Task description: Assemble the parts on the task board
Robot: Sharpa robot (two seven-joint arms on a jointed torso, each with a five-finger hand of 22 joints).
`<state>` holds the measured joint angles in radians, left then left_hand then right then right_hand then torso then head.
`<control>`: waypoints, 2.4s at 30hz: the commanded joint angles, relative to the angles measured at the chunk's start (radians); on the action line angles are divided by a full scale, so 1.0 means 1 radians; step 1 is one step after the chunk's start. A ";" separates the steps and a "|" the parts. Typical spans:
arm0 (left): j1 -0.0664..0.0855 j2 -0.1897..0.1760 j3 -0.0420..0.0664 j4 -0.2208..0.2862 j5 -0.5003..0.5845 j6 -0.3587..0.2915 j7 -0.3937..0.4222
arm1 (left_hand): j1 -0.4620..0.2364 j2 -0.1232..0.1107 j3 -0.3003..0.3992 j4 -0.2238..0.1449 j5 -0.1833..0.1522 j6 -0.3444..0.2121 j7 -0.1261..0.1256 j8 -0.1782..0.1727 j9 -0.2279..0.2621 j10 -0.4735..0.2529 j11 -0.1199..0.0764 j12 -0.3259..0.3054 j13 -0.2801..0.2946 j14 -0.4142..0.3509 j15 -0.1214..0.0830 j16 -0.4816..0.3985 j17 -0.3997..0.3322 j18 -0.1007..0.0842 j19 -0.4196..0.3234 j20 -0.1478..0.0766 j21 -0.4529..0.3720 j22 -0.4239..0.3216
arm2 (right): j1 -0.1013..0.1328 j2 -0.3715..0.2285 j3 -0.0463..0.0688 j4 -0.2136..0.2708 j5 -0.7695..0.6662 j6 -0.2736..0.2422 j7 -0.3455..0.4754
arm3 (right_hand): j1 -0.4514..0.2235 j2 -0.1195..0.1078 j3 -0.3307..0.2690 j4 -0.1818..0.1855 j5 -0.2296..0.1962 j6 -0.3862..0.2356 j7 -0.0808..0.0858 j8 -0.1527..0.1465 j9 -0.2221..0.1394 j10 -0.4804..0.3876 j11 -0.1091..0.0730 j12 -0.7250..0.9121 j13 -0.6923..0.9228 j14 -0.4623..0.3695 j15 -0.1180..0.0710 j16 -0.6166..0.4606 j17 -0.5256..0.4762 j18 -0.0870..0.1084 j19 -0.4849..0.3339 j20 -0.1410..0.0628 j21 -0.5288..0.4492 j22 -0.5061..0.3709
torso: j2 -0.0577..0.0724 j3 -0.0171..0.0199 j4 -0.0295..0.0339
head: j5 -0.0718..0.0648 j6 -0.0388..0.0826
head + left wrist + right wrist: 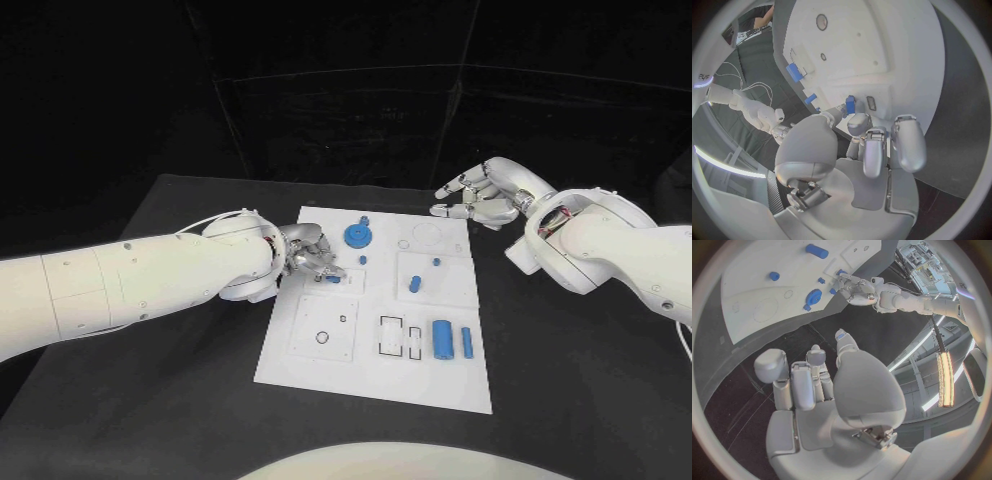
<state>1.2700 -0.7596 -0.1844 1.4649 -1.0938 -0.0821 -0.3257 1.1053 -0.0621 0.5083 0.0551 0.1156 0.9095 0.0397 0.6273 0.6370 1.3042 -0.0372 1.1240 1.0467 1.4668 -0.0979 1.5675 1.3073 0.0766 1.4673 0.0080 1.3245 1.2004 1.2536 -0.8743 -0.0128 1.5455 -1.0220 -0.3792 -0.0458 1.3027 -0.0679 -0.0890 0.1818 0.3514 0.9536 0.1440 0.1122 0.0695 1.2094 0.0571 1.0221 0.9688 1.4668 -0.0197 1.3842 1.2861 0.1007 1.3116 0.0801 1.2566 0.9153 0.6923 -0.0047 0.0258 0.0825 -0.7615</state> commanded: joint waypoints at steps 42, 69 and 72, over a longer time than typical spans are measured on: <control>-0.001 0.037 -0.002 -0.039 -0.016 0.052 -0.001 | -0.136 -0.052 0.046 -0.067 -0.007 0.050 -0.030 0.047 0.028 0.054 -0.020 0.078 0.068 0.104 -0.017 0.003 0.263 -0.013 0.025 -0.014 0.033 0.050 | 0.002 0.005 0.001 0.000 -0.003 -0.009 0.012 | 0.002 0.009 -0.010 0.003 0.006 0.003 -0.002 0.005 0.000 -0.014 -0.002 -0.016 -0.015 0.039 -0.004 -0.018 -0.017 0.023 -0.015 0.001 -0.020 -0.025 | 0.000 0.0001 0.0007 | -0.009 -0.010; -0.001 0.048 -0.002 -0.051 -0.016 0.030 -0.001 | -0.198 -0.045 -0.068 -0.002 -0.010 0.066 -0.038 0.075 0.051 0.065 -0.028 0.094 0.078 0.104 -0.024 0.003 0.263 -0.019 0.033 -0.021 0.051 0.082 | 0.002 0.007 0.001 -0.002 -0.003 -0.006 0.013 | -0.003 0.009 -0.017 0.007 0.007 0.000 -0.001 0.004 0.000 -0.019 -0.001 -0.023 -0.023 0.037 -0.003 -0.025 -0.024 0.025 -0.019 0.001 -0.027 -0.036 | -0.001 0.0010 0.0002 | -0.011 -0.012; -0.001 0.049 -0.002 -0.053 -0.016 0.030 -0.001 | -0.203 -0.043 -0.084 0.005 -0.010 0.066 -0.038 0.077 0.053 0.065 -0.028 0.094 0.078 0.104 -0.024 0.003 0.263 -0.019 0.033 -0.021 0.052 0.084 | 0.002 0.007 0.001 -0.002 -0.003 -0.006 0.013 | -0.005 0.009 -0.019 0.009 0.006 -0.001 -0.001 0.004 0.000 -0.020 -0.001 -0.023 -0.024 0.036 -0.003 -0.027 -0.026 0.025 -0.020 0.001 -0.029 -0.039 | 0.000 0.0007 0.0008 | -0.012 -0.013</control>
<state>1.2683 -0.7117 -0.1865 1.4120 -1.1059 -0.0540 -0.3281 0.9117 -0.1013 0.4287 0.0623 0.1122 0.9671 0.0000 0.6989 0.6894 1.3616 -0.0626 1.2121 1.1251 1.4672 -0.1127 1.5675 1.3078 0.0767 1.4661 -0.0053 1.3728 1.2840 1.2536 -0.8674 -0.0128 1.5428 -1.0222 -0.3810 -0.0421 1.3024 -0.0675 -0.1041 0.1915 0.3548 0.9536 0.1440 0.1122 0.0695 1.1949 0.0573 1.0018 0.9459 1.4668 -0.0197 1.3613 1.2609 0.1165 1.2967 0.0799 1.2333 0.8775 0.6922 -0.0037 0.0267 0.0706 -0.7737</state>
